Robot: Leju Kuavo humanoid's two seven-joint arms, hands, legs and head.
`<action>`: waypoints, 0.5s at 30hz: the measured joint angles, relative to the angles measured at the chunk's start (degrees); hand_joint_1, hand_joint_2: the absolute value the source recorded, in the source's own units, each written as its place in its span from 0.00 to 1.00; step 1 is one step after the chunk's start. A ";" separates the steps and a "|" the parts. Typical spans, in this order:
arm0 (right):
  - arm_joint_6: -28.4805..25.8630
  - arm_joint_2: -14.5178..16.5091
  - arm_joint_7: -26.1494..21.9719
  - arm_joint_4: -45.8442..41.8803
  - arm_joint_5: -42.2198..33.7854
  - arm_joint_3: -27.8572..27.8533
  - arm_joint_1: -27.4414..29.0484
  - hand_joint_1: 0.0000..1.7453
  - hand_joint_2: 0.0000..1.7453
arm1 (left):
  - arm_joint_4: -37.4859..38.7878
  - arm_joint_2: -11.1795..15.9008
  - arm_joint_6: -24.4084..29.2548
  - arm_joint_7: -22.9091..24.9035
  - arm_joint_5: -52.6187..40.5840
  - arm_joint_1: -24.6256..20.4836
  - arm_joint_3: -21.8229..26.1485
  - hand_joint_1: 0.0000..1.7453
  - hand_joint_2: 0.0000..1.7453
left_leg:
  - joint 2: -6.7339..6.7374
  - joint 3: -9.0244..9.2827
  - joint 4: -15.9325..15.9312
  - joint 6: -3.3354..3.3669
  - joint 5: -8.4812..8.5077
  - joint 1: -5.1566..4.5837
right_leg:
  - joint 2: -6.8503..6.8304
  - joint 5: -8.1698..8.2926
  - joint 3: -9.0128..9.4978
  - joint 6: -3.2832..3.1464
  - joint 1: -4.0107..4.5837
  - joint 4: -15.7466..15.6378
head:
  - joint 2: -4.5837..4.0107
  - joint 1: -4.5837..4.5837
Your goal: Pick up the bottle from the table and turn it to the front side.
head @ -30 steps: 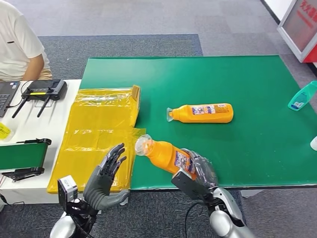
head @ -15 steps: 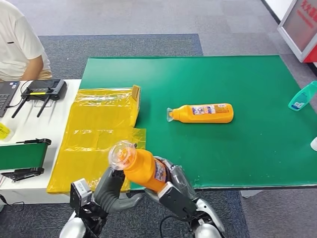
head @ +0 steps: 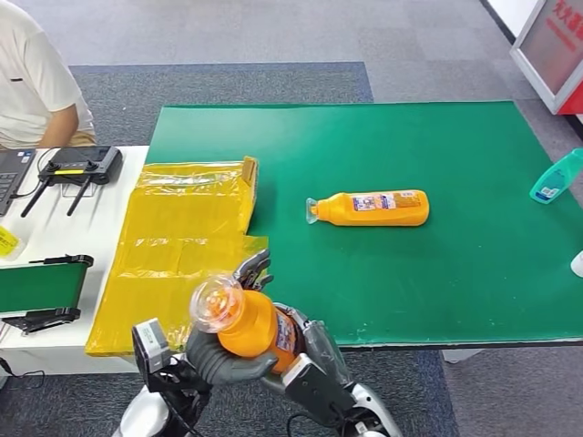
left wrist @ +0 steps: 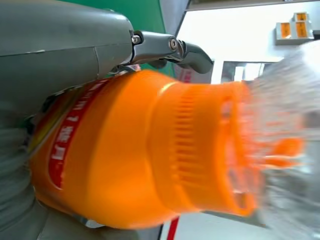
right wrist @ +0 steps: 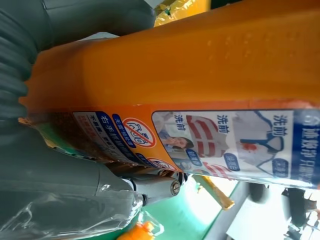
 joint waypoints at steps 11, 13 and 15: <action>-1.21 -0.05 -0.43 3.20 -2.33 0.91 0.68 1.00 1.00 | 0.03 0.39 -0.88 2.23 3.81 -2.00 -2.96 0.10 1.00 | 0.00 -0.01 0.00 0.01 -0.02 0.00 | 0.00 -0.02 0.01 0.02 -0.01 0.00 | 0.00 0.00; -1.50 -0.11 -0.54 3.11 -2.31 0.92 0.78 1.00 1.00 | 0.26 0.63 -0.90 2.34 3.78 -2.23 -3.44 0.00 1.00 | 0.00 -0.01 0.00 0.01 -0.02 0.00 | 0.00 -0.02 0.01 0.02 -0.01 0.00 | 0.00 -0.01; -1.62 -0.15 -0.61 3.03 -2.24 0.92 0.84 1.00 1.00 | 0.35 0.73 -0.90 2.42 3.76 -2.34 -3.66 0.00 1.00 | 0.00 -0.01 0.00 0.01 -0.02 0.00 | 0.00 -0.02 0.01 0.02 -0.01 0.00 | 0.00 -0.01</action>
